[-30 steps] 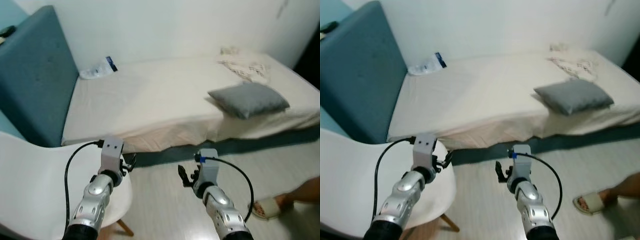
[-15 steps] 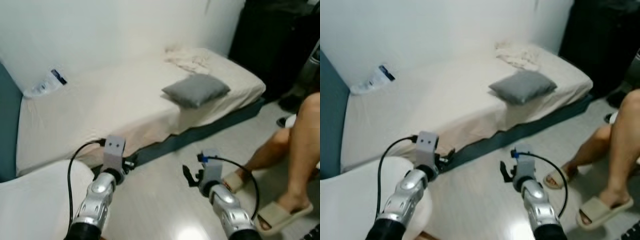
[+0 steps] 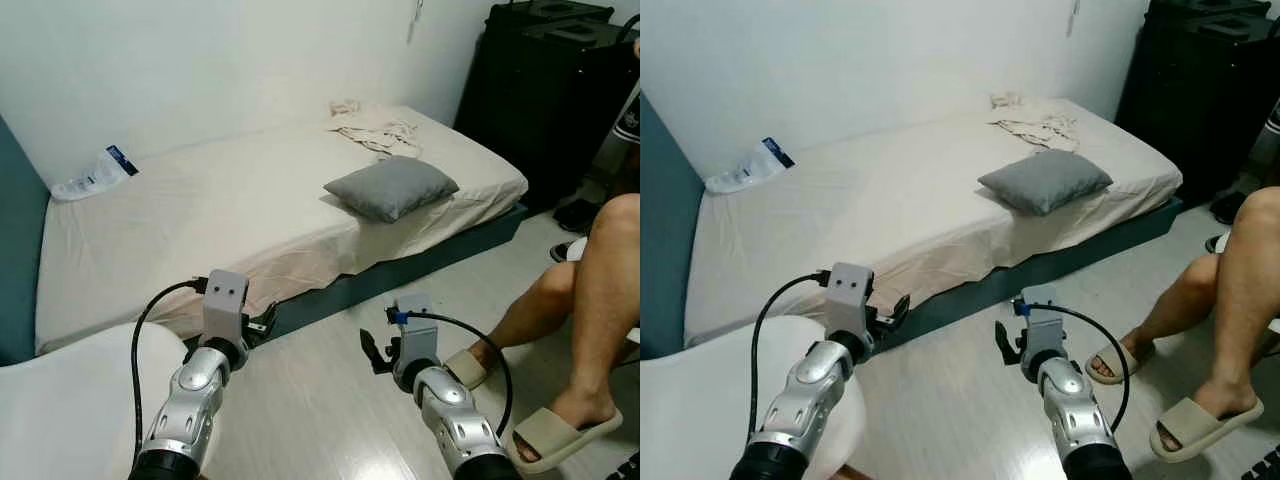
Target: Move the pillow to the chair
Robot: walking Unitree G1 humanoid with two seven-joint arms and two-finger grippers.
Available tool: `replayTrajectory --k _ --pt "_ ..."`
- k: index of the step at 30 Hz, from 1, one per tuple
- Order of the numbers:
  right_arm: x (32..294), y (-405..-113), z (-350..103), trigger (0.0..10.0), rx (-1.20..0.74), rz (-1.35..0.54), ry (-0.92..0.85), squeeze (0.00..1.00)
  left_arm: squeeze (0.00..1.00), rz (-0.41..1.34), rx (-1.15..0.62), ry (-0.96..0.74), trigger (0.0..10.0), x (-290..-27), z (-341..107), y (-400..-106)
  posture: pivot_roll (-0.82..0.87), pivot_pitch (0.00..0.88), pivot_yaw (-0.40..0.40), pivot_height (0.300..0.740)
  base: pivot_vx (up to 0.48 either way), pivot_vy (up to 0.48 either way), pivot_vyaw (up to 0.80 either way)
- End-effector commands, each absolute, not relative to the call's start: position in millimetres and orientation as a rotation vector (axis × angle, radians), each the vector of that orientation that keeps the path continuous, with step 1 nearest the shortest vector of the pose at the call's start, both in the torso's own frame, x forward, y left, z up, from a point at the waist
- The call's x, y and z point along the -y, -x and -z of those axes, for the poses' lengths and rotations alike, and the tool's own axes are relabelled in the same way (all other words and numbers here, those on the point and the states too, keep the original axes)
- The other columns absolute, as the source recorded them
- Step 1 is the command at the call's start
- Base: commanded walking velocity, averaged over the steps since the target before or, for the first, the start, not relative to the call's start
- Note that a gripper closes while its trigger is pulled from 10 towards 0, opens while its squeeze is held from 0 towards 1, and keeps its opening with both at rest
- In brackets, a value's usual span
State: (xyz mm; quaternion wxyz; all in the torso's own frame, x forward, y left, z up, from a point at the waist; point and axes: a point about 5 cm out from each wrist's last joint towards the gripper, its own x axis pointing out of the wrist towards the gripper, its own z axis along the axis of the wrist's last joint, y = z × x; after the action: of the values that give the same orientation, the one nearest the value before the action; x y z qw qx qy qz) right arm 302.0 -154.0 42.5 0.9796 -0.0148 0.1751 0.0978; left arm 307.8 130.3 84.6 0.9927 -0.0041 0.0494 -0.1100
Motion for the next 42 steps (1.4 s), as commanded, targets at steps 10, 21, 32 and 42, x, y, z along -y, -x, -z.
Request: replayTrajectory --k 10,21,32,42 --pt "156.5 -297.4 -37.1 10.0 -0.367 -0.188 0.042 0.00 0.00 0.237 -0.100 0.018 10.0 -128.3 -81.8 -303.3 0.02 0.079 0.043 0.717 0.349 0.000 0.00" --pt "155.1 -298.5 -37.5 10.0 -0.368 -0.195 0.044 0.00 0.00 0.244 -0.099 0.017 10.0 -129.2 -82.6 -303.7 0.03 0.083 0.042 0.717 0.353 0.000 0.00" --pt "155.0 -297.7 -37.4 10.0 -0.369 -0.201 0.036 0.00 0.00 0.251 -0.097 0.020 10.0 -127.0 -82.4 -302.6 0.02 0.080 0.039 0.717 0.351 0.000 0.00" --pt "156.3 -298.4 -37.6 10.0 -0.371 -0.201 0.033 0.00 0.00 0.258 -0.094 0.024 10.0 -125.0 -83.3 -302.6 0.02 0.081 0.039 0.717 0.353 0.000 0.00"
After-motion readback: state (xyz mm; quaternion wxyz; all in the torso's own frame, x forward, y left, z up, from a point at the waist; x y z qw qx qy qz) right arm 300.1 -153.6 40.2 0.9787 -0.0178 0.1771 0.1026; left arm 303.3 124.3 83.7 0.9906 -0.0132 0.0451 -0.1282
